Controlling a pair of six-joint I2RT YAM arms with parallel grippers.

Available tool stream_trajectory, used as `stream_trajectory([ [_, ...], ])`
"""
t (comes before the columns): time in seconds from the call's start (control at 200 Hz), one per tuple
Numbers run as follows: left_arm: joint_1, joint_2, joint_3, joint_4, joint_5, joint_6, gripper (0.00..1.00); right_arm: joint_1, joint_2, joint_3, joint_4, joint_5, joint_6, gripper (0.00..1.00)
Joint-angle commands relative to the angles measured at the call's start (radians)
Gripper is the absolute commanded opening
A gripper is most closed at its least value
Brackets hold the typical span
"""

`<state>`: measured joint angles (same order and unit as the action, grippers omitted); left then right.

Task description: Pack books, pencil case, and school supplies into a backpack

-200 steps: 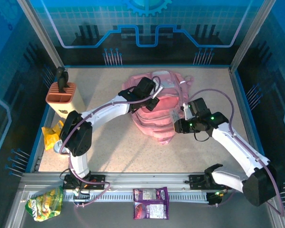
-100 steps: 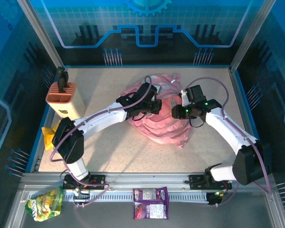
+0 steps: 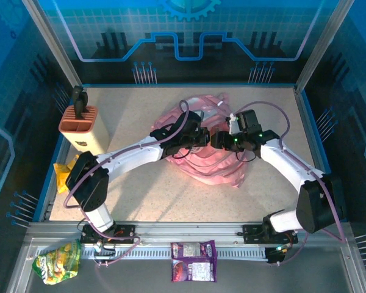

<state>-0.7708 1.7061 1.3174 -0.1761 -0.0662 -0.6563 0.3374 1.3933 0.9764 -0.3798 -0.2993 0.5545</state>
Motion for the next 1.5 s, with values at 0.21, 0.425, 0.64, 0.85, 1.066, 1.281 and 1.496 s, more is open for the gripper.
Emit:
stream_trajectory([
  [0.21,-0.013,-0.061,-0.012,0.089,0.022,-0.043,0.00,0.008,-0.022,-0.069,0.198,-0.159,0.114,0.62],
  [0.425,-0.013,-0.073,-0.016,0.089,0.020,-0.039,0.00,0.008,-0.061,-0.091,0.195,-0.134,0.123,0.65],
  [0.64,-0.013,-0.069,-0.018,0.115,0.055,-0.061,0.00,0.017,-0.034,-0.149,0.262,-0.155,0.187,0.44],
  [0.85,-0.013,-0.057,-0.007,0.118,0.057,-0.065,0.00,0.035,0.026,-0.131,0.401,-0.189,0.223,0.33],
  [1.066,-0.013,-0.056,-0.003,0.069,0.059,-0.045,0.00,0.018,-0.067,-0.159,0.312,-0.154,0.143,0.41],
  [1.281,0.003,-0.041,0.004,0.081,0.206,-0.074,0.27,-0.012,-0.277,-0.213,0.088,0.017,0.045,0.57],
  [1.496,0.033,-0.120,-0.111,0.146,0.264,-0.073,0.52,-0.001,-0.369,-0.195,-0.078,0.116,-0.011,0.66],
])
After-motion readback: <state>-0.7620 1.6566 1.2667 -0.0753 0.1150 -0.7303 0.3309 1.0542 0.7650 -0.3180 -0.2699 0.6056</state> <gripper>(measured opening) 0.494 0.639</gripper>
